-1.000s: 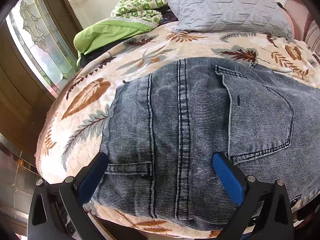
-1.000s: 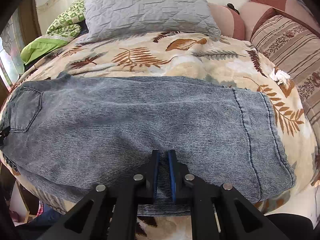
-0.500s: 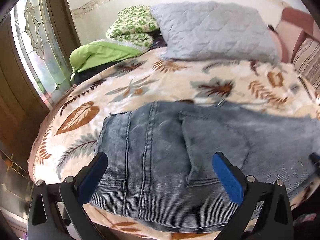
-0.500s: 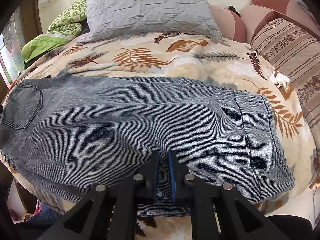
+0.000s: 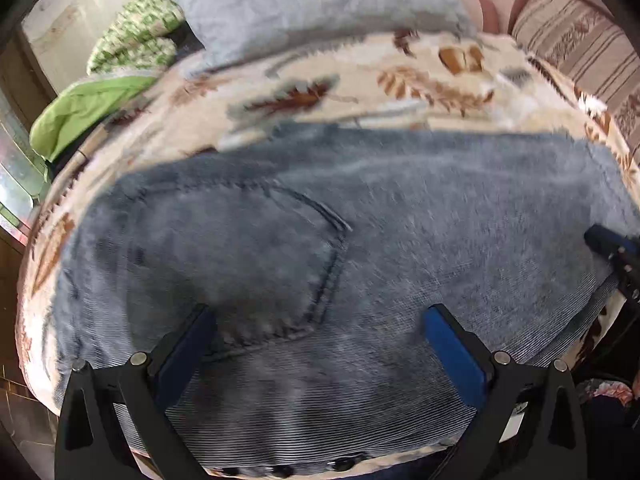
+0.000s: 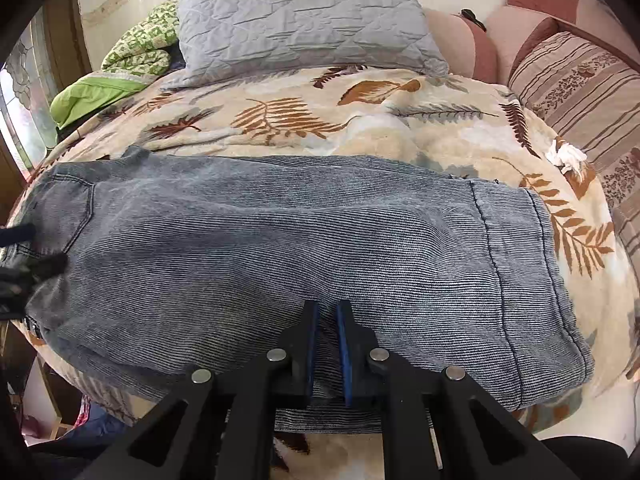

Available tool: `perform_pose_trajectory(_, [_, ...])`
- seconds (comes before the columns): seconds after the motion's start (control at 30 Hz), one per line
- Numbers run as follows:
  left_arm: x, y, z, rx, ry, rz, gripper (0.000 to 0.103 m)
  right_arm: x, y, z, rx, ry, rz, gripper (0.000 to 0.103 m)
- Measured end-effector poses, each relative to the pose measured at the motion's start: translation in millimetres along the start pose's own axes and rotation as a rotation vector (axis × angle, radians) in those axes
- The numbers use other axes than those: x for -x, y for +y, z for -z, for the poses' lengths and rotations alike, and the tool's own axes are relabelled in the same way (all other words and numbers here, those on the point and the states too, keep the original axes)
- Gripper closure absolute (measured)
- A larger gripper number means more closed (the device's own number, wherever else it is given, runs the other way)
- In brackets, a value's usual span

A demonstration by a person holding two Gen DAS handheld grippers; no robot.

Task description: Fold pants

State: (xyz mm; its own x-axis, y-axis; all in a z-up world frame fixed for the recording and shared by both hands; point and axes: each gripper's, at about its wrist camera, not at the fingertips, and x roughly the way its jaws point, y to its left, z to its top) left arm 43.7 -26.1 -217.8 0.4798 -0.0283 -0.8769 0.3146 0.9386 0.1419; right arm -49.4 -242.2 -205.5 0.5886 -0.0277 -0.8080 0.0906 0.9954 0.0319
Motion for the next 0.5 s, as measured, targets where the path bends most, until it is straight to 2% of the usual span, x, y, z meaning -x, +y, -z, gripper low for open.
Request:
perform_pose_trajectory(0.13, [-1.3,-4.4,7.0,0.006,0.004,-0.01,0.0,3.6,-8.0,-0.3,-0.011,0.024,-0.053,0.091])
perform_pose_trajectory(0.23, [-0.8,-3.9,8.6,0.002,0.009,-0.004,0.0,7.1,-19.8,-1.4,-0.048,0.046,-0.126,0.091])
perform_pose_trajectory(0.33, [-1.3,-3.3,8.9,0.006,0.005,-0.003,0.0,18.6,-51.5,-5.4,-0.173,0.004,-0.212,0.091])
perform_pose_trajectory(0.4, [-1.3,-2.5,9.8,0.006,-0.003,-0.007,0.0,28.8,-85.8,-6.9,-0.305,-0.055,-0.213,0.091])
perform_pose_trajectory(0.5, [-1.0,-2.7,11.6,0.003,-0.019,-0.011,0.0,33.5,-131.1,-1.9,-0.492,-0.09,-0.221,0.089])
